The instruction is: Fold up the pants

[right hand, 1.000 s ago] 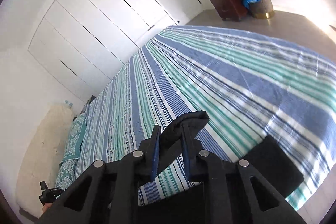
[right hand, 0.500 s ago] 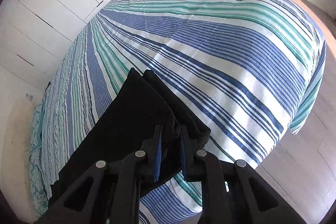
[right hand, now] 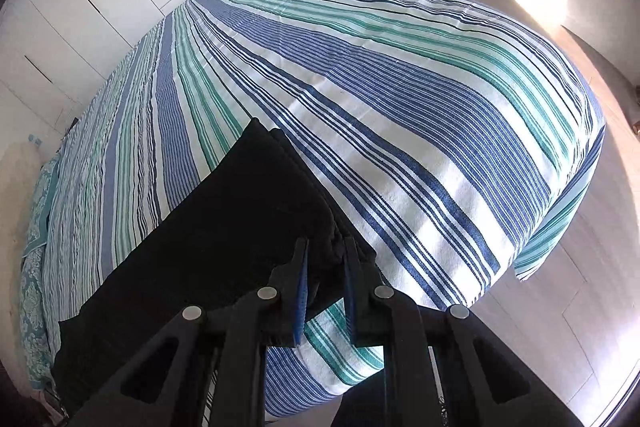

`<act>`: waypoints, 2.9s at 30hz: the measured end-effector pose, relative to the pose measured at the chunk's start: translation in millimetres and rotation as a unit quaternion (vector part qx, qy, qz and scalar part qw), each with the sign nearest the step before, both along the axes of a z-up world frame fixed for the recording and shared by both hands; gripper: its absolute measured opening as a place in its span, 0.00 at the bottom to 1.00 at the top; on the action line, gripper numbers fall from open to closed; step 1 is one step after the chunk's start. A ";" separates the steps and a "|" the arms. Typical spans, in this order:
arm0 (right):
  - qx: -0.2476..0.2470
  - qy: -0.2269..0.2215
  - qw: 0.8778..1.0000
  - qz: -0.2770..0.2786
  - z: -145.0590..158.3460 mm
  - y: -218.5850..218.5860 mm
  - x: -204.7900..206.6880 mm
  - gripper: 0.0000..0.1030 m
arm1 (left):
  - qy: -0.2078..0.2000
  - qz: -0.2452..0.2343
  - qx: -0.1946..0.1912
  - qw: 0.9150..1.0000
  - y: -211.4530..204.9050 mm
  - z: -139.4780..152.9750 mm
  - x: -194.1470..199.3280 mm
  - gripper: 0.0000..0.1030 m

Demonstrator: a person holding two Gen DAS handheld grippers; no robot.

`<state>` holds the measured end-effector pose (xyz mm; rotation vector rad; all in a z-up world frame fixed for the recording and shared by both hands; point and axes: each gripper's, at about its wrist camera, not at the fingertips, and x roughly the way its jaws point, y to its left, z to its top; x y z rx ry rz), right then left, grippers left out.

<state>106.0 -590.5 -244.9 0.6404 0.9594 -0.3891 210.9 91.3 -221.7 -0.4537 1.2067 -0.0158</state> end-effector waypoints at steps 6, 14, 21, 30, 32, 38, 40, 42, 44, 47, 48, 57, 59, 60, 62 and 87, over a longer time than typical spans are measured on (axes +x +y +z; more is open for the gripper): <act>-0.032 0.031 0.999 0.010 -0.4 6.7 5.2 0.15 | 0.011 -0.012 0.016 1.000 -2.6 -9.6 3.1 0.03; -0.062 0.043 0.997 0.009 5.7 13.9 7.0 0.44 | 0.033 -0.025 0.068 0.997 -17.8 -16.5 8.2 0.45; -0.179 -0.019 0.983 -0.026 68.0 35.1 -25.3 0.86 | -0.035 -0.027 0.065 0.997 -1.7 37.3 -32.6 0.65; -0.199 -0.070 0.964 0.164 72.0 208.8 14.0 0.96 | -0.073 0.000 0.235 0.969 38.4 20.9 47.9 0.77; -0.189 -0.074 0.959 0.199 56.0 249.1 19.1 0.96 | -0.057 0.005 0.250 0.967 49.9 2.7 44.3 0.78; -0.209 -0.043 0.937 0.277 4.6 318.3 18.6 0.96 | -0.029 0.027 0.259 0.965 70.8 -9.1 33.6 0.86; -0.204 -0.015 0.935 0.289 -10.4 319.1 25.0 0.96 | -0.017 0.043 0.252 0.967 78.7 -15.9 32.3 0.93; -0.184 -0.006 0.941 0.284 -20.0 313.5 22.3 0.99 | -0.008 0.064 0.226 0.972 90.6 -19.2 31.2 0.97; -0.161 -0.016 0.950 0.268 -23.1 305.5 18.9 1.00 | -0.003 0.073 0.210 0.975 95.8 -19.5 31.0 0.98; -0.162 -0.025 0.950 0.265 -25.5 305.2 14.5 1.00 | -0.004 0.069 0.222 0.973 91.7 -18.9 29.6 0.99; -0.166 -0.028 0.949 0.266 -26.5 305.9 12.6 1.00 | -0.003 0.070 0.224 0.972 90.8 -19.5 29.8 0.99; -0.166 -0.044 0.949 0.264 -27.7 306.8 9.0 1.00 | -0.013 0.105 0.236 0.966 83.2 0.4 18.8 0.97; -0.169 -0.046 0.948 0.264 -27.8 307.4 7.9 1.00 | -0.060 0.112 0.254 0.959 75.5 21.2 9.6 0.97; -0.170 -0.046 0.948 0.264 -27.9 306.9 6.0 1.00 | -0.083 0.110 0.261 0.955 70.0 31.0 6.4 0.97; -0.172 -0.047 0.948 0.264 -27.9 307.7 6.8 1.00 | -0.130 0.091 0.263 0.952 54.7 46.7 4.7 0.97; -0.187 -0.048 0.949 0.248 -30.9 315.8 9.3 1.00 | -0.052 -0.059 0.203 0.976 -10.2 -29.3 132.1 1.00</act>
